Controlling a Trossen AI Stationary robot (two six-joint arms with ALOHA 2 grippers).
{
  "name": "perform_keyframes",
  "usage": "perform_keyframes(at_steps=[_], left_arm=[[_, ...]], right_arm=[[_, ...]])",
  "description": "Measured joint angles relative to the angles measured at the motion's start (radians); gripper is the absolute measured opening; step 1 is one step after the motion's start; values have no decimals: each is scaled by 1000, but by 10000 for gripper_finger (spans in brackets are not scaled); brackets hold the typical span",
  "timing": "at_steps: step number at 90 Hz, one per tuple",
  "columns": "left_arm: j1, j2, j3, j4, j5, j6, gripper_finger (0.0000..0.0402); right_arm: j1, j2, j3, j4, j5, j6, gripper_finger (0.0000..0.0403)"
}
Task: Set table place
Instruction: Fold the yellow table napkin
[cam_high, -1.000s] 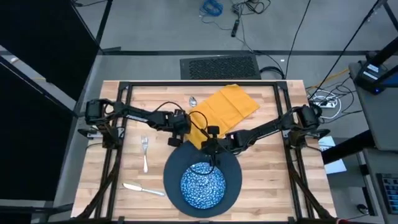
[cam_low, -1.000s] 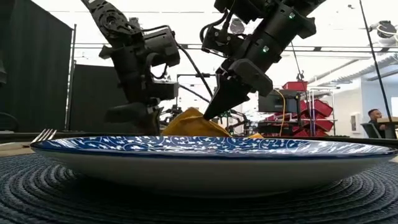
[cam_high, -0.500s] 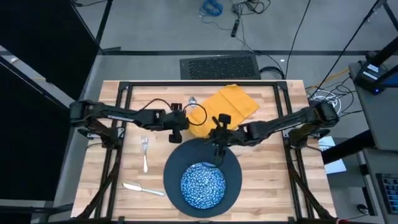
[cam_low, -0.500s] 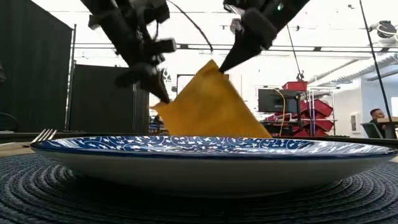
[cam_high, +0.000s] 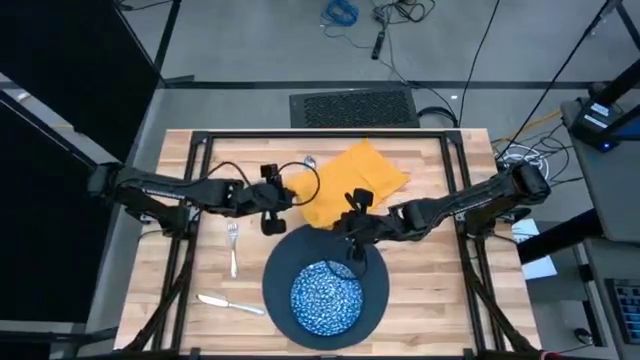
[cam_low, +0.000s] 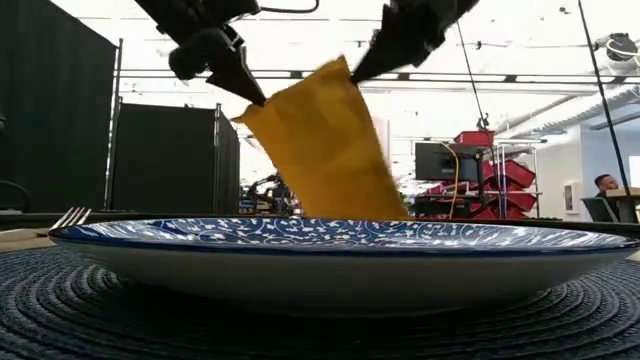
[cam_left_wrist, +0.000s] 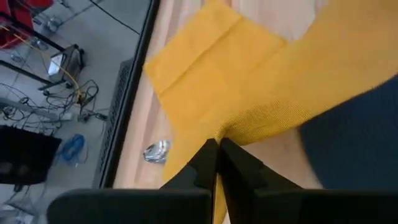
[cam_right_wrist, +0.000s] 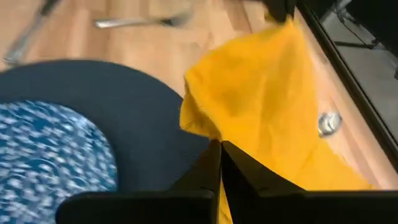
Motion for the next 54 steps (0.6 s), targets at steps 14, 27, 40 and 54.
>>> perform_keyframes(at_steps=[14, 27, 40, 54], left_arm=[[-52, -1, 0, 2, -57, -1, 0], [-42, -1, 14, 83, -86, 48, 0], [11, -1, 53, 153, -79, 106, 0], [100, 39, 67, 201, 4, 131, 0]], right_arm=[[50, -1, 101, -155, 116, 37, 0], [51, 0, 159, -361, 223, 98, 0], [16, 0, 162, -487, 219, 160, 0], [-30, 0, 162, -590, 221, 207, 0]])
